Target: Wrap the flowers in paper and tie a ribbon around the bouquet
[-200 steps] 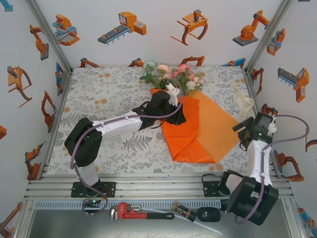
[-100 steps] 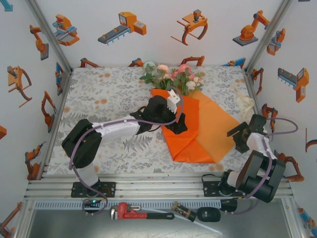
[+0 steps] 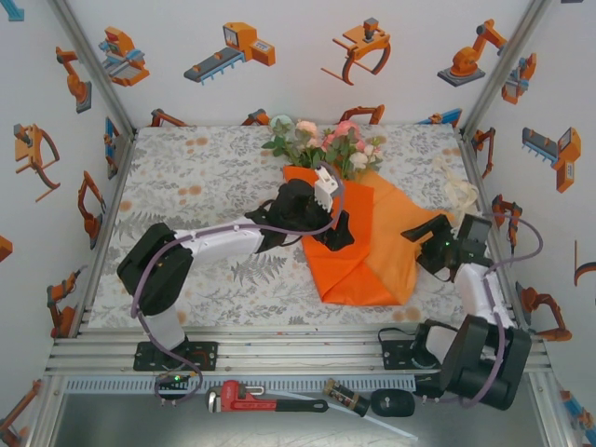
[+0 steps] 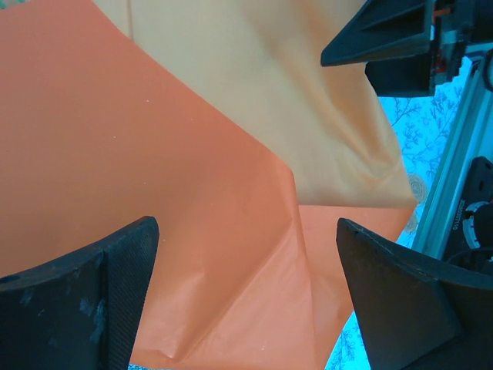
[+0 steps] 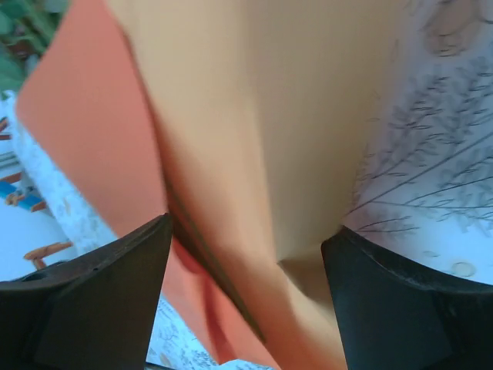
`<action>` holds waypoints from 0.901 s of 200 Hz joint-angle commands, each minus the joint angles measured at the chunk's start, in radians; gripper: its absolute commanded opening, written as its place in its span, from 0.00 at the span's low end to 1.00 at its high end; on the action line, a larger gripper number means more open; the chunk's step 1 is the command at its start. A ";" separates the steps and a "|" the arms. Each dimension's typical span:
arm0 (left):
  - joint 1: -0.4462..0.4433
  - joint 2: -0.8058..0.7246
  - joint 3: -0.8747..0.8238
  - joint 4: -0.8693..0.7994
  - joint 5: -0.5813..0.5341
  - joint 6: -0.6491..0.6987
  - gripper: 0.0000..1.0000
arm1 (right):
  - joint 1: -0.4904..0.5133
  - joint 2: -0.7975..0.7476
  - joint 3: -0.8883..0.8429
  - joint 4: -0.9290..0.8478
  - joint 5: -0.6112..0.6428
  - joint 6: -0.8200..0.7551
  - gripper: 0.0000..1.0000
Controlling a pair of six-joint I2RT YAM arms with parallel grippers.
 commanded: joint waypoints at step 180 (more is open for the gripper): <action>-0.099 0.249 0.219 -0.298 -0.121 -0.068 0.47 | 0.195 -0.558 -0.264 -0.249 -0.146 -0.008 0.75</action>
